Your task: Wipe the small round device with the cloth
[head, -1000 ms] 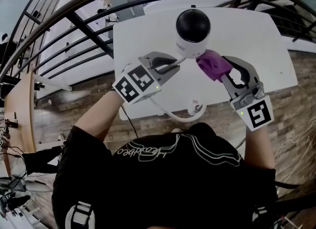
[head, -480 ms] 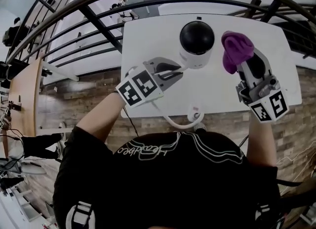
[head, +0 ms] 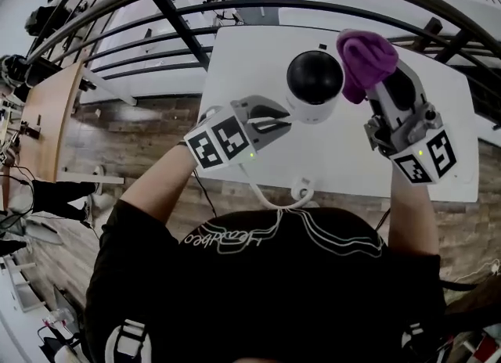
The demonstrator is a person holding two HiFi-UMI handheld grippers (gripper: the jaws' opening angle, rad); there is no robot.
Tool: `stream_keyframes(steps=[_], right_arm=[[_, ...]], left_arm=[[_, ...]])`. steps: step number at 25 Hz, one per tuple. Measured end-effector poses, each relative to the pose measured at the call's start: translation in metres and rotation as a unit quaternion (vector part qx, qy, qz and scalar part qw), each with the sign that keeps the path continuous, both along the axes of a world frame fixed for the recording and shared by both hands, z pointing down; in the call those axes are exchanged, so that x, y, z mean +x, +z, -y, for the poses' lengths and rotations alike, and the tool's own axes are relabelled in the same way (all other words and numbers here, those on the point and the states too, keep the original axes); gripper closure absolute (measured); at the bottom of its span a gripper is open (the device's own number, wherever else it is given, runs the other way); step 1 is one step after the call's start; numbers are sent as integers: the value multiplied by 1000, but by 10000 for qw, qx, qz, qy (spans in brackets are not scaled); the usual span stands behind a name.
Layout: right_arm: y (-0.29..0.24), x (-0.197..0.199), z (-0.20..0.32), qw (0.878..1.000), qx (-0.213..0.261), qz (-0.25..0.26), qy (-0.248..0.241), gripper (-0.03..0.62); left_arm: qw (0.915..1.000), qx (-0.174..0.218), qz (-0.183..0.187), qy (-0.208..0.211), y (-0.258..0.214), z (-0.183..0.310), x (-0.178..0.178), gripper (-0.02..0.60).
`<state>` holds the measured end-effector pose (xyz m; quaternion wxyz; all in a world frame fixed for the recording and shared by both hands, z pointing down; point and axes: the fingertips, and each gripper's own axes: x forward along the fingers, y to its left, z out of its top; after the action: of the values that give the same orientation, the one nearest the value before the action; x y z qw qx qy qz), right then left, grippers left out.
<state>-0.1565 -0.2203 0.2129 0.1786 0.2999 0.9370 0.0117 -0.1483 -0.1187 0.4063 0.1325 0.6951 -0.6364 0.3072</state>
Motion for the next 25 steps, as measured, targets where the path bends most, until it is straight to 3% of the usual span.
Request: stream_keyframes(steps=[12,25], right_arm=[[3,-8,-22,9945,-52,56,-1043,528],[-5,14,-33,9924,170,129,-1216,528]], left_arm=[[9999,-81,57,-104,3,3,0,522],[9998,-88,86,-127,-6,0,-1,522]])
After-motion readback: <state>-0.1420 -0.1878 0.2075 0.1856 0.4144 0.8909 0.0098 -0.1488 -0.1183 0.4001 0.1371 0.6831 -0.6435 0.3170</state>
